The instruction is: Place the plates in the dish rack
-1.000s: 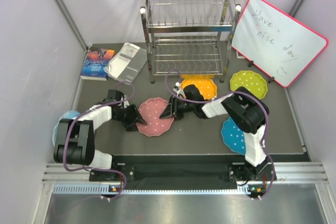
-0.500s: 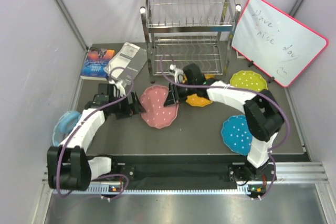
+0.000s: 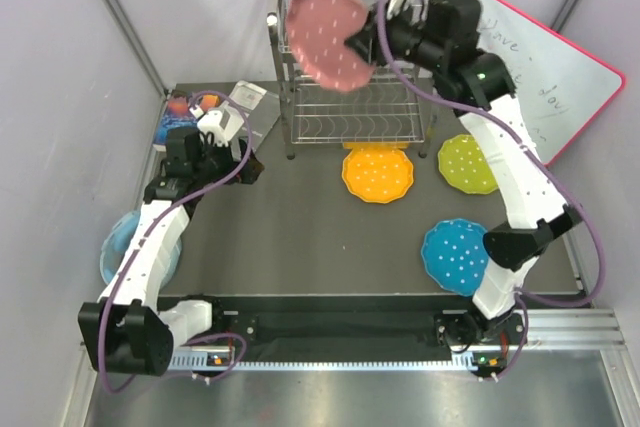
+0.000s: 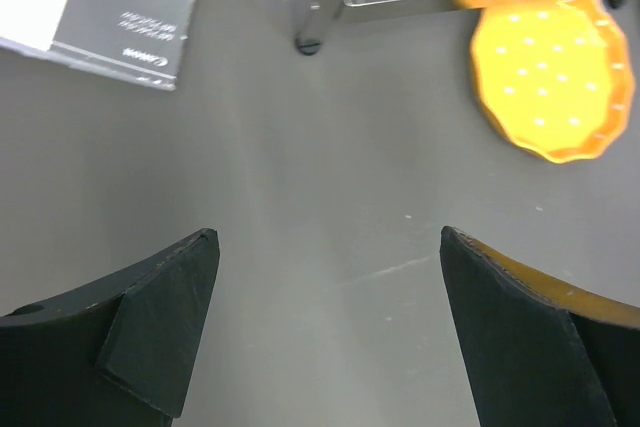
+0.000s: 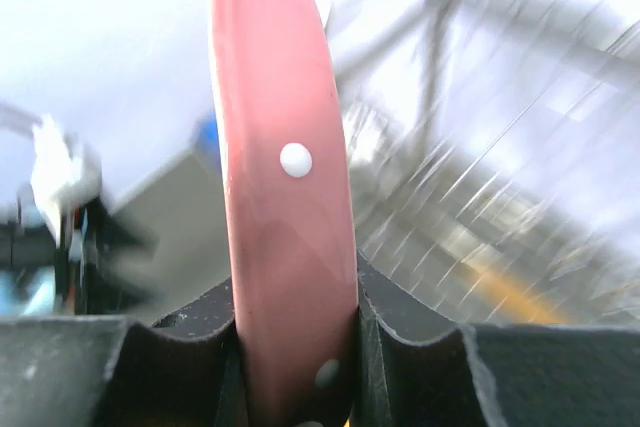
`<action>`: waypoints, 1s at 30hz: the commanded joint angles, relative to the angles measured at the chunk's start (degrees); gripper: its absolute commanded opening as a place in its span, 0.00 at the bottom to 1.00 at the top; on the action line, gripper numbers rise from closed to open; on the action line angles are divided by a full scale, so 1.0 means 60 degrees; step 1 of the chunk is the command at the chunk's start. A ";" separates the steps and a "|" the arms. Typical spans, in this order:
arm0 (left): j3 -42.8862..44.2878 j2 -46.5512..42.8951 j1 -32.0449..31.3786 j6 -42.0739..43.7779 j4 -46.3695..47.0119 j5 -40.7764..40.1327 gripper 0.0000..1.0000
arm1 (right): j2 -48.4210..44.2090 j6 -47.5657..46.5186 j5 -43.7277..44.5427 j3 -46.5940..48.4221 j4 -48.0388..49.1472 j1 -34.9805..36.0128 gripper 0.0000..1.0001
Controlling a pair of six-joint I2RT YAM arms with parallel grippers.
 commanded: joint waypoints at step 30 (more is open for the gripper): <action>-0.0737 0.0439 0.0039 -0.0305 0.1970 -0.0607 0.94 | 0.0814 -0.3535 0.8654 0.1791 0.7565 -0.1318 0.00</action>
